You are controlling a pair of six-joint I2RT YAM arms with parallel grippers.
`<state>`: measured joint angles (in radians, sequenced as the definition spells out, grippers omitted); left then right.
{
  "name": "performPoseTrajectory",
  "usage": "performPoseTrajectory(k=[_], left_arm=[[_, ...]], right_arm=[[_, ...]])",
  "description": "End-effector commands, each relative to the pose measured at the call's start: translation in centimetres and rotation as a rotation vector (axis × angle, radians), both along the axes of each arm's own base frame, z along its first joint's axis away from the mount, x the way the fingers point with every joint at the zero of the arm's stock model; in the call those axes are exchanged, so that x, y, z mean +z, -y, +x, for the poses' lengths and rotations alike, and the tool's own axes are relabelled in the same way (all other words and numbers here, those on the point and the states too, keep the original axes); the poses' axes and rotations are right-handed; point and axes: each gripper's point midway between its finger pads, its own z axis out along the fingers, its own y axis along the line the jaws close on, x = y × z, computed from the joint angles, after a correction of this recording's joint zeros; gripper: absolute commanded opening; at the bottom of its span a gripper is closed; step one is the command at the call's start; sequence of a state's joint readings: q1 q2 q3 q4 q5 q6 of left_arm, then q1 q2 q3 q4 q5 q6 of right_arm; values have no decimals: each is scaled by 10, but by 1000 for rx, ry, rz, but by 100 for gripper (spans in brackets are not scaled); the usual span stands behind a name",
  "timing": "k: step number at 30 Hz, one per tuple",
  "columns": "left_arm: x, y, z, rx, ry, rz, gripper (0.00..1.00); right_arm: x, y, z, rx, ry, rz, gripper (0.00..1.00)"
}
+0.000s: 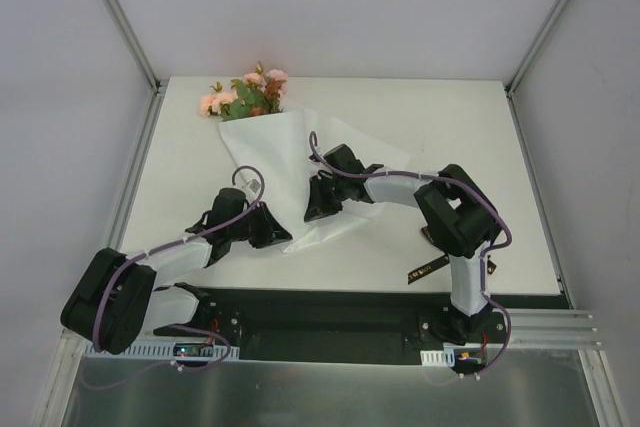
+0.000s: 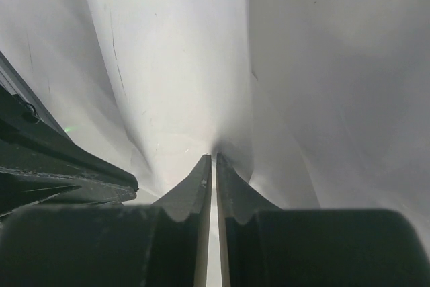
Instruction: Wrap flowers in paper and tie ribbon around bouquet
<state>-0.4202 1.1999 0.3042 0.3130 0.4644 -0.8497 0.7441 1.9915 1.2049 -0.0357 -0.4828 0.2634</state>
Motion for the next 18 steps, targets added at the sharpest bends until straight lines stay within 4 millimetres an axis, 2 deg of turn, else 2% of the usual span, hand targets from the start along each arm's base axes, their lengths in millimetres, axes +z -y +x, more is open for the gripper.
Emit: performPoseTrajectory(k=[1,6,12,14,18], left_arm=[[-1,1,-5,-21,-12,15,3],[-29,-3,-19,-11,-129,38,0],[-43,-7,-38,-30,-170,28,0],[-37,-4,-39,-58,-144,10,1],[-5,7,-26,-111,-36,-40,13]], right_arm=[[0,-4,-3,8,-5,13,9],[2,-6,-3,10,-3,17,9],[0,-5,-4,8,-5,14,9],[3,-6,-5,13,-1,17,9],[12,-7,-7,13,-5,40,10]])
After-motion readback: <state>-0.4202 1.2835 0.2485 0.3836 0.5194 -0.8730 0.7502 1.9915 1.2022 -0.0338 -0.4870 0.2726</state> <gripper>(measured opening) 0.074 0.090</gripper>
